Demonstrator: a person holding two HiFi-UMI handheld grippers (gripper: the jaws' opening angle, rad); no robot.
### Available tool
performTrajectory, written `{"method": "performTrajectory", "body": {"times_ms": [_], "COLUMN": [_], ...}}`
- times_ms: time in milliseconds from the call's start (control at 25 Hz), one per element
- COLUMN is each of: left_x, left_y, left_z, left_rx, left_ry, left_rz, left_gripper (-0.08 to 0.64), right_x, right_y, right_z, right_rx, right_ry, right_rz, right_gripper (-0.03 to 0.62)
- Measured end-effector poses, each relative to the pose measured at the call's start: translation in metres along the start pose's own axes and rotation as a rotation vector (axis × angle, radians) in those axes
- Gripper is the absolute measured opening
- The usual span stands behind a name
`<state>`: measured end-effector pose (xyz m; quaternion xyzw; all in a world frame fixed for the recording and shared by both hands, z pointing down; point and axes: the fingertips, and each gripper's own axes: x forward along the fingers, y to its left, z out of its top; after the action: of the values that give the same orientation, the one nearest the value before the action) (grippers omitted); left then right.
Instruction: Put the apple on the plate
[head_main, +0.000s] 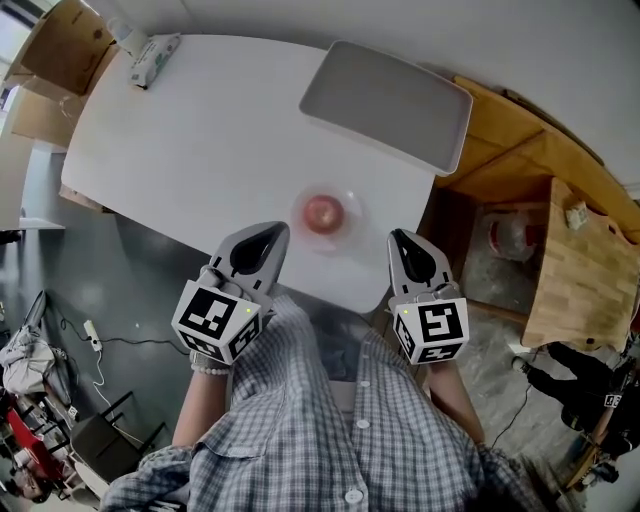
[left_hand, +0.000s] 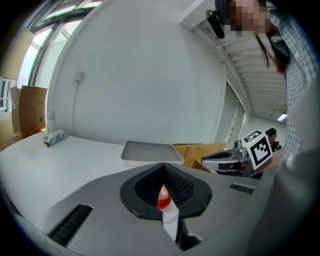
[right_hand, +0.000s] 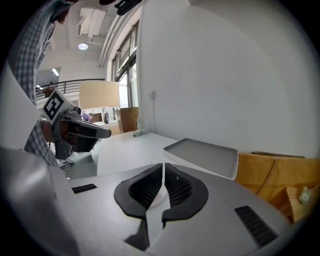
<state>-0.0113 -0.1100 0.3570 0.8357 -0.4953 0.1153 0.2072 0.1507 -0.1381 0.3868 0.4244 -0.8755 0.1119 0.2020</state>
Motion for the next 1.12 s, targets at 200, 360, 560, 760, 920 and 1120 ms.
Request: {"method": "performTrajectory", "body": {"times_ms": [200, 360, 560, 760, 920, 1120], "left_x": [0.009, 0.018, 0.032, 0.047, 0.058, 0.068], "left_y": [0.015, 0.026, 0.047, 0.067, 0.070, 0.075], "left_z": [-0.003, -0.008, -0.017, -0.022, -0.037, -0.061], "left_rx": [0.000, -0.007, -0.081, -0.131, -0.106, -0.137], "left_ry": [0.022, 0.054, 0.108, 0.134, 0.201, 0.282], "left_rz": [0.002, -0.026, -0.025, -0.011, -0.033, -0.045], "left_gripper": [0.009, 0.009, 0.009, 0.009, 0.009, 0.009], "right_x": [0.012, 0.021, 0.034, 0.048, 0.061, 0.075], "right_y": [-0.004, -0.005, -0.004, -0.003, -0.002, -0.001], "right_z": [-0.007, -0.010, -0.021, -0.031, -0.038, -0.050], "right_rx": [0.032, 0.046, 0.082, 0.104, 0.116, 0.136], "right_ry": [0.025, 0.046, 0.097, 0.132, 0.159, 0.195], "right_rz": [-0.030, -0.059, -0.080, -0.076, -0.071, -0.069], "right_gripper": [0.029, 0.029, 0.029, 0.029, 0.029, 0.029]}}
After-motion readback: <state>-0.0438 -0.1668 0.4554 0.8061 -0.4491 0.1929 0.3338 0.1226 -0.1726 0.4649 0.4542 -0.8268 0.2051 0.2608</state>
